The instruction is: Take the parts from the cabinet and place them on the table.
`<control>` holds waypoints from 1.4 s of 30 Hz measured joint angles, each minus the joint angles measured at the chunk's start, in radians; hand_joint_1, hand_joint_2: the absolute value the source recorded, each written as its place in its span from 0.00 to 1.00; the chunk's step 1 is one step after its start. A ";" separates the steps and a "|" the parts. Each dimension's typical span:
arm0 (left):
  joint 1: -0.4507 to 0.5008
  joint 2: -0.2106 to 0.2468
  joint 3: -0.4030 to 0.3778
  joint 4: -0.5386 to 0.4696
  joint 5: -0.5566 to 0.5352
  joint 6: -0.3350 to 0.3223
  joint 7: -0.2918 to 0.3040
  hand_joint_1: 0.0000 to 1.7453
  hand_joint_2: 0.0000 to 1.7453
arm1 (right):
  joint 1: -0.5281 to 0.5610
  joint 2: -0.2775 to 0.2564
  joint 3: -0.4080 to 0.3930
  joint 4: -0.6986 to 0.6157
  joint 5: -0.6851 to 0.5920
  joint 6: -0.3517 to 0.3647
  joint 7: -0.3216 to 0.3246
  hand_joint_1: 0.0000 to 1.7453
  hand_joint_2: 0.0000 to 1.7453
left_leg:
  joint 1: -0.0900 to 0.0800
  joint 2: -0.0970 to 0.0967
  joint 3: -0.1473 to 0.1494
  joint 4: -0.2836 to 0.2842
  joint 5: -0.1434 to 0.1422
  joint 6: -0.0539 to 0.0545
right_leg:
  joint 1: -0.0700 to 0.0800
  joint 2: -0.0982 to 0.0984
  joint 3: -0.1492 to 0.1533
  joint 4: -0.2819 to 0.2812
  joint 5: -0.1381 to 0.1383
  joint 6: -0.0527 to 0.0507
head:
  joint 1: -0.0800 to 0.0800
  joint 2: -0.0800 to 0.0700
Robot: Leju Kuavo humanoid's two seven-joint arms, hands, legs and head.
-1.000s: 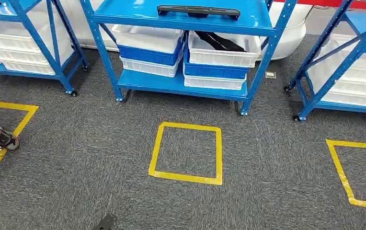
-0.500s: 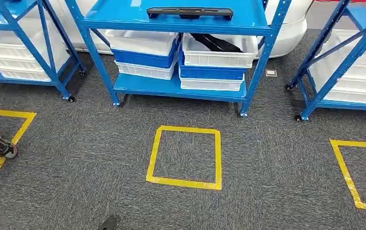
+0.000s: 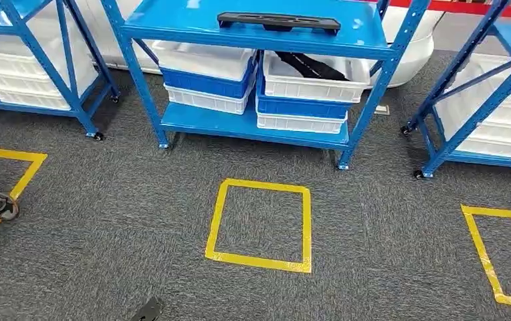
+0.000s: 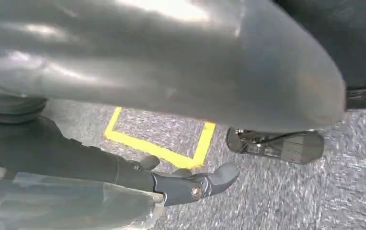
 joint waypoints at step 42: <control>-0.015 -0.006 0.026 0.000 -0.019 0.004 -0.036 0.00 0.00 | -0.002 -0.004 0.030 0.000 -0.014 -0.006 -0.014 0.00 0.00 | 0.002 0.007 0.009 0.073 -0.079 -0.056 | -0.010 -0.002 0.171 -0.327 0.135 -0.038 | -0.007 0.000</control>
